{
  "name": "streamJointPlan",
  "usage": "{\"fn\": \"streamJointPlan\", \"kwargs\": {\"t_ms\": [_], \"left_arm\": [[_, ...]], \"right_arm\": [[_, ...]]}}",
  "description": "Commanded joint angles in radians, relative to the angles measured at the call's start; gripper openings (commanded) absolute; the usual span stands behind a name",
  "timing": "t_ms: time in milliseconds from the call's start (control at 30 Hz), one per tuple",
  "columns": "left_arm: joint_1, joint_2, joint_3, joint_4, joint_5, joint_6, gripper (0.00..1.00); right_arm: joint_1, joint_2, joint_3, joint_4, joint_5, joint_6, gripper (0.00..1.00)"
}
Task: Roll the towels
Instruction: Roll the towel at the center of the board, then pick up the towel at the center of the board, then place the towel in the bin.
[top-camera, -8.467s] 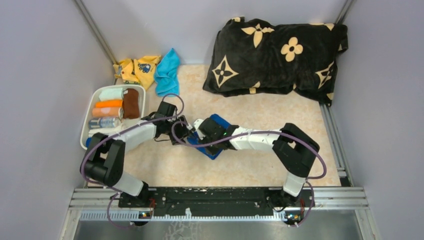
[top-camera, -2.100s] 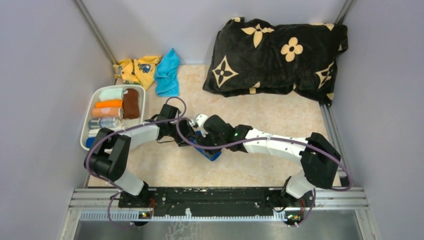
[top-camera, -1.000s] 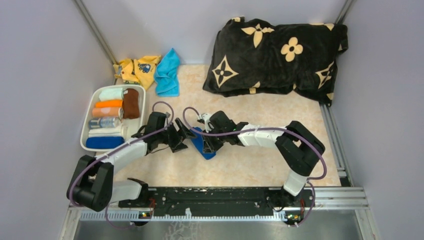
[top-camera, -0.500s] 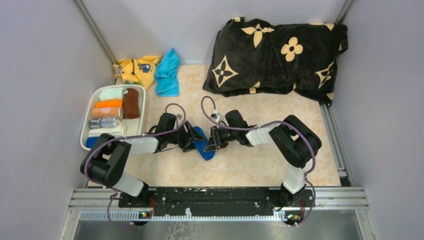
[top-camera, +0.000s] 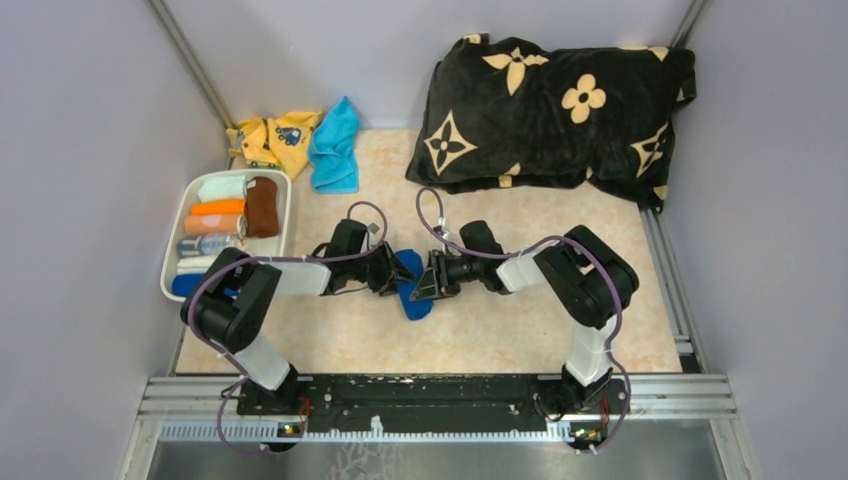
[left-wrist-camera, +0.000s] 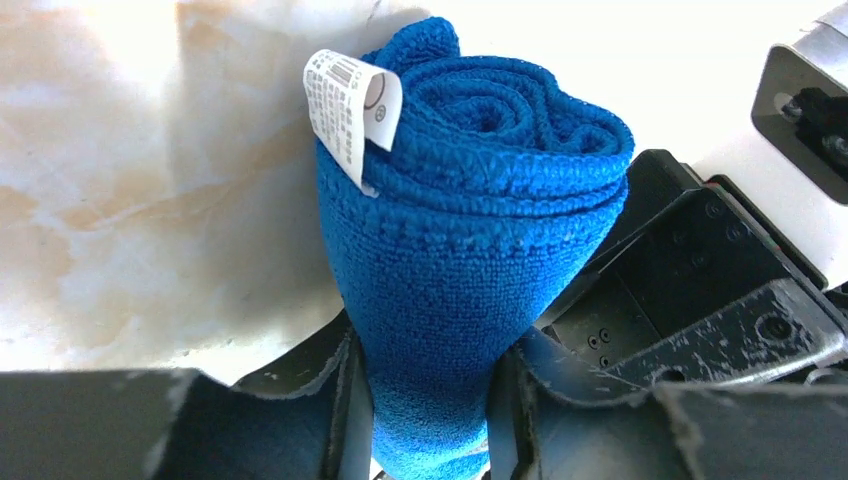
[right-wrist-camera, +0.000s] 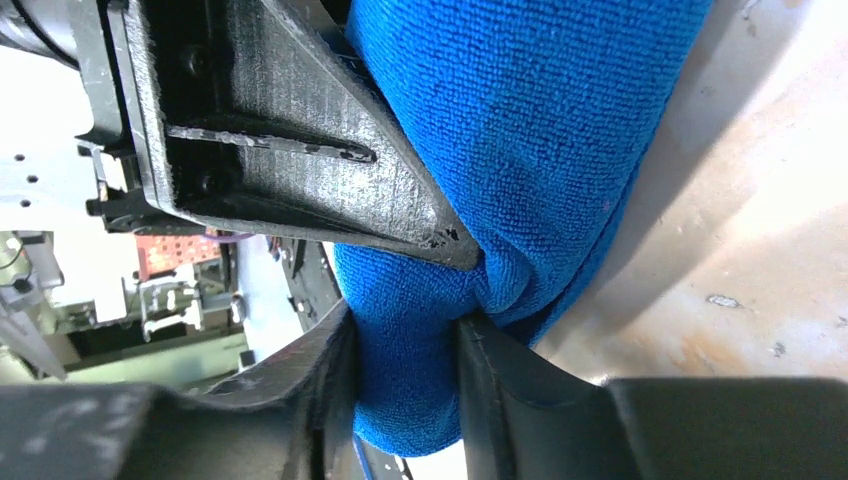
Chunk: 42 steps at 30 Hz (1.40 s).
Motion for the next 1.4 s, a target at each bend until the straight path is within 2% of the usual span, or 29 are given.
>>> {"fn": "streamJointPlan", "kwargs": {"t_ms": [0, 67, 133, 233, 300, 433, 600, 733, 867, 967, 1167, 1267, 1367], "left_arm": [[-0.026, 0.025, 0.063, -0.099, -0.074, 0.092, 0.32], [-0.013, -0.002, 0.101, -0.173, -0.116, 0.155, 0.22], [0.012, -0.034, 0.139, -0.252, -0.155, 0.227, 0.16], [0.066, -0.089, 0.183, -0.351, -0.182, 0.351, 0.12], [0.113, -0.132, 0.206, -0.406, -0.182, 0.433, 0.11], [0.204, -0.212, 0.283, -0.55, -0.194, 0.612, 0.1], [0.288, -0.289, 0.431, -0.767, -0.333, 0.827, 0.07], [0.371, -0.319, 0.556, -0.897, -0.438, 0.95, 0.05], [0.428, -0.329, 0.663, -0.997, -0.588, 1.034, 0.04], [0.492, -0.319, 0.694, -1.031, -0.633, 1.072, 0.04], [0.643, -0.263, 0.655, -1.001, -0.626, 1.124, 0.01], [0.672, -0.21, 0.645, -0.988, -0.636, 1.127, 0.0], [0.685, -0.151, 0.633, -0.994, -0.578, 1.103, 0.0]], "right_arm": [[0.017, -0.052, 0.01, -0.16, 0.097, -0.083, 0.41], [0.017, -0.104, 0.03, -0.226, 0.115, -0.128, 0.46], [0.017, -0.159, 0.055, -0.312, 0.138, -0.181, 0.49], [0.017, -0.263, 0.091, -0.437, 0.186, -0.269, 0.56], [0.016, -0.317, 0.108, -0.508, 0.22, -0.324, 0.66], [0.014, -0.392, 0.14, -0.628, 0.276, -0.412, 0.69], [0.014, -0.452, 0.157, -0.72, 0.326, -0.475, 0.71], [0.014, -0.467, 0.167, -0.758, 0.306, -0.519, 0.71], [0.014, -0.475, 0.162, -0.746, 0.286, -0.512, 0.72], [0.015, -0.507, 0.14, -0.742, 0.323, -0.506, 0.77], [0.126, -0.586, 0.117, -0.784, 0.52, -0.557, 0.82], [0.132, -0.601, 0.11, -0.78, 0.541, -0.56, 0.83], [0.132, -0.605, 0.107, -0.78, 0.551, -0.562, 0.83]]}}
